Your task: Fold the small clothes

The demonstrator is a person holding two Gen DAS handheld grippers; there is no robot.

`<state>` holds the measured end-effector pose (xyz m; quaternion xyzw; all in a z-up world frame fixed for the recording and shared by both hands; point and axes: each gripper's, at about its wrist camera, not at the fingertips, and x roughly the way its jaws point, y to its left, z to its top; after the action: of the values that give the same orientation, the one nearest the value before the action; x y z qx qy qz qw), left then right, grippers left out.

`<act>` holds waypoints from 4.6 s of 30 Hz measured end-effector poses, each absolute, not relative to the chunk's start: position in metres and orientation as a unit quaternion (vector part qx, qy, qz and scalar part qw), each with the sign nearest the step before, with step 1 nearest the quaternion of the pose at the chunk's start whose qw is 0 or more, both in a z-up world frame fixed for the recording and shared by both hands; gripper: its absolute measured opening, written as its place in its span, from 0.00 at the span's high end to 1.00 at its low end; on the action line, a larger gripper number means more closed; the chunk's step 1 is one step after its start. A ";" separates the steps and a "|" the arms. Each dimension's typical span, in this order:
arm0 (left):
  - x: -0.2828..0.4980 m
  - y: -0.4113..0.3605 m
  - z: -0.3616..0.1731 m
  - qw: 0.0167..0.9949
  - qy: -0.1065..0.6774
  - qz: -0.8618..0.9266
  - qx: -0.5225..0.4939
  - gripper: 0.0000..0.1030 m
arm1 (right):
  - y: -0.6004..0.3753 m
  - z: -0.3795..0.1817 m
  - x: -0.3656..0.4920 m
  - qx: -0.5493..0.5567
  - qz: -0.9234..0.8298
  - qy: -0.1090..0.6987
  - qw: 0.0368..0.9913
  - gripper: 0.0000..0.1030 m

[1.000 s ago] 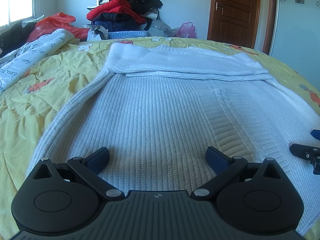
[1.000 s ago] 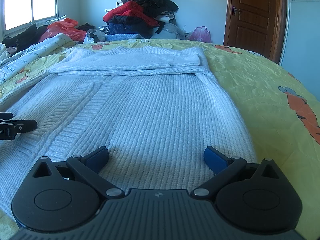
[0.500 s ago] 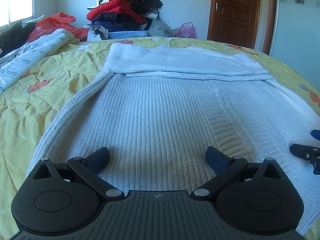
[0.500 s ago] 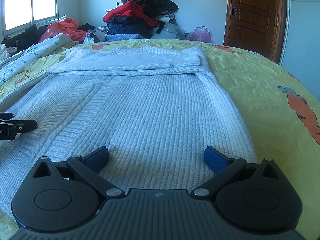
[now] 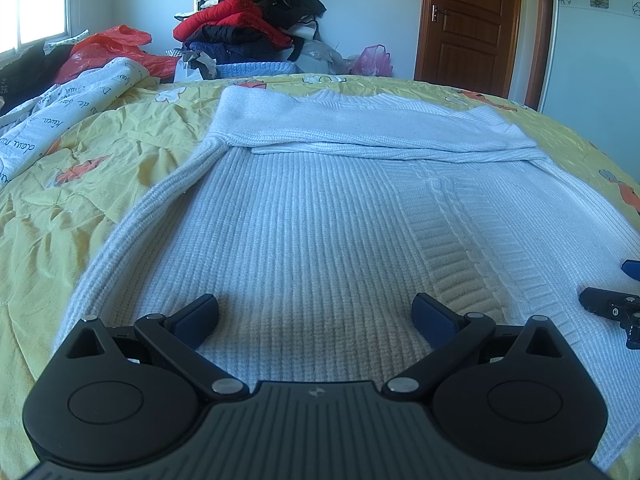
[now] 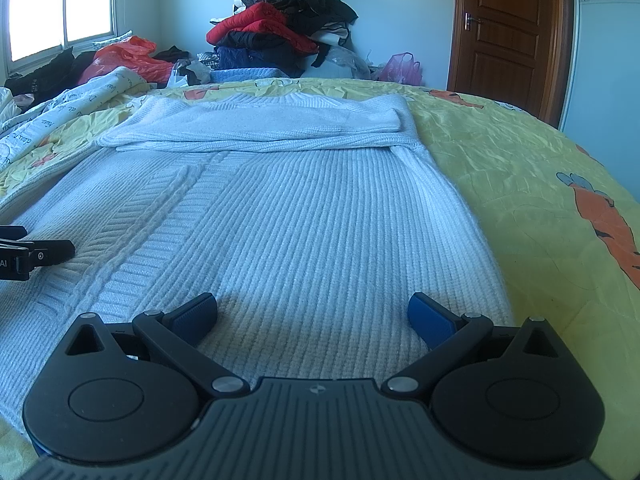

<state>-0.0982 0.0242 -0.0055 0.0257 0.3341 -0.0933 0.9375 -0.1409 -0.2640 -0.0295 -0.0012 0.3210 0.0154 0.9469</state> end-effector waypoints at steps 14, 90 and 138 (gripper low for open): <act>-0.098 0.024 -0.005 0.938 0.334 -0.093 0.026 0.00 | -0.264 -0.030 -0.141 -0.001 0.015 0.321 0.947 0.01; 0.079 0.144 0.134 0.908 0.312 -0.233 -0.152 0.90 | -0.427 0.068 -0.005 0.466 0.285 0.239 0.803 0.89; 0.119 0.141 0.056 0.921 0.362 -0.042 -0.139 0.33 | -0.439 0.017 0.010 0.336 0.071 0.321 0.882 0.32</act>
<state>0.1190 0.1413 0.0557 -0.1387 0.3617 -0.0421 0.9209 0.0098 -0.4392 0.0171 0.3361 0.3211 0.0714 0.8825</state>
